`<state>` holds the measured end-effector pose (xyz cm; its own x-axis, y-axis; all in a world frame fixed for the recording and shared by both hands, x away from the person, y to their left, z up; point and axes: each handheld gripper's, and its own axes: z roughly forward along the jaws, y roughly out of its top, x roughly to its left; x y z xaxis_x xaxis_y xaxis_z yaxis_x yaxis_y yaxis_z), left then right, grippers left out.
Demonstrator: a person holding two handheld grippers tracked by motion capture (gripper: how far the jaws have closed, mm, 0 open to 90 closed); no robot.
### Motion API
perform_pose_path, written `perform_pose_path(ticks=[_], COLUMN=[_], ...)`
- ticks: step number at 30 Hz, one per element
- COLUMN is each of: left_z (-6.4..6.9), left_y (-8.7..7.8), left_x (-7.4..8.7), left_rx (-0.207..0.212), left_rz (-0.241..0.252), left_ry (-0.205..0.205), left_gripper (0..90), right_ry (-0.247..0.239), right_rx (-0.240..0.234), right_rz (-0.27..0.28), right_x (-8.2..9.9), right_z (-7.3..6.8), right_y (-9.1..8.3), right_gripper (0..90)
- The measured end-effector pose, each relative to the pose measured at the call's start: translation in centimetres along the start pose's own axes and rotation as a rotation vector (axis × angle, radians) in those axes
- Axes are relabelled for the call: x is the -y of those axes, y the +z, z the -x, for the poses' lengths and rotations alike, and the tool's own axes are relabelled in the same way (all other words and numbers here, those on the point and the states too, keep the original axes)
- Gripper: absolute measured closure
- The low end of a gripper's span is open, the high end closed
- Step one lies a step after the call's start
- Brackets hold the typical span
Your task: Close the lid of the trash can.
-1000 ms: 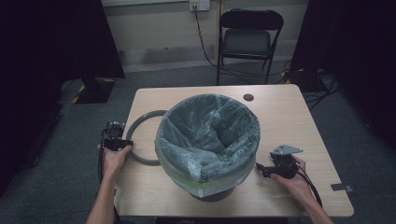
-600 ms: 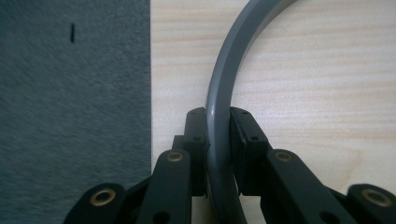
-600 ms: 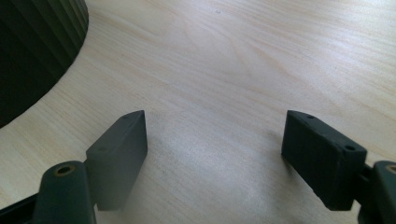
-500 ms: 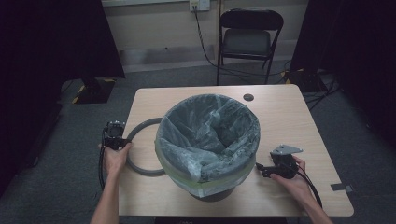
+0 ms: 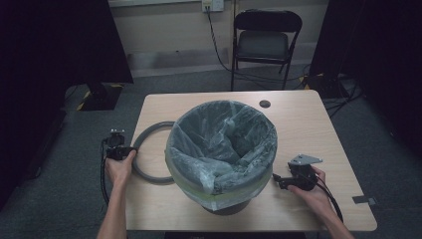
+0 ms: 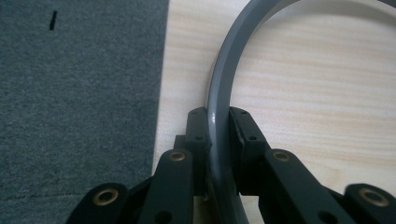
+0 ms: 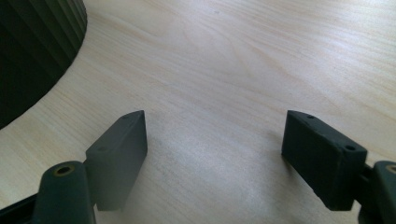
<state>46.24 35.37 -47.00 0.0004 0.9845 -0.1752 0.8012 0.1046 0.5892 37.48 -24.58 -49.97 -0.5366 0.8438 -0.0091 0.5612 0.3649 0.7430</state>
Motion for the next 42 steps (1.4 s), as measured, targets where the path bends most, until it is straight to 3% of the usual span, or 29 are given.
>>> perform_pose_path(ticks=[3, 8, 13, 16, 22, 25, 34, 36, 42], left_z=[-0.1, -0.4, -0.5, -0.6, -0.5, -0.7, -1.2, -1.1, -0.2], left_y=[-0.6, -1.3, -1.9, -2.3, -4.1, -4.7, -6.2, -6.5, -8.0], left_x=[-0.2, -0.3, -0.6, -1.0, -2.1, -2.7, -4.7, -5.1, -6.8], left_rx=[0.017, 0.081, 0.084, 0.114, 0.159, 0.183, 0.181, 0.226, 0.233], left_rz=[0.040, 0.120, 0.167, 0.204, 0.303, 0.343, 0.420, 0.438, 0.497], left_ry=[-0.018, -0.061, -0.078, -0.101, -0.107, -0.144, -0.178, -0.197, -0.169], left_gripper=[79.2, 79.1, 79.2, 79.2, 79.3, 79.3, 79.3, 79.3, 79.3], right_ry=[0.000, 0.000, 0.000, 0.000, 0.000, 0.000, -0.002, 0.000, -0.002], right_rx=[0.002, 0.002, 0.002, 0.002, 0.002, 0.000, -0.001, 0.001, -0.001], right_rz=[0.000, -0.001, -0.001, -0.001, -0.001, 0.002, 0.003, 0.002, 0.003], right_x=[0.0, 0.0, 0.0, 0.0, 0.0, 0.0, 0.0, 0.0, 0.0], right_z=[0.0, 0.0, 0.0, 0.0, 0.0, 0.0, 0.0, 0.0, 0.0], right_y=[0.0, 0.0, 0.0, 0.0, 0.0, 0.0, 0.1, 0.0, 0.1], right_gripper=[21.6, 21.6, 21.6, 21.6, 21.5, 21.4, 21.4, 21.4, 21.4])
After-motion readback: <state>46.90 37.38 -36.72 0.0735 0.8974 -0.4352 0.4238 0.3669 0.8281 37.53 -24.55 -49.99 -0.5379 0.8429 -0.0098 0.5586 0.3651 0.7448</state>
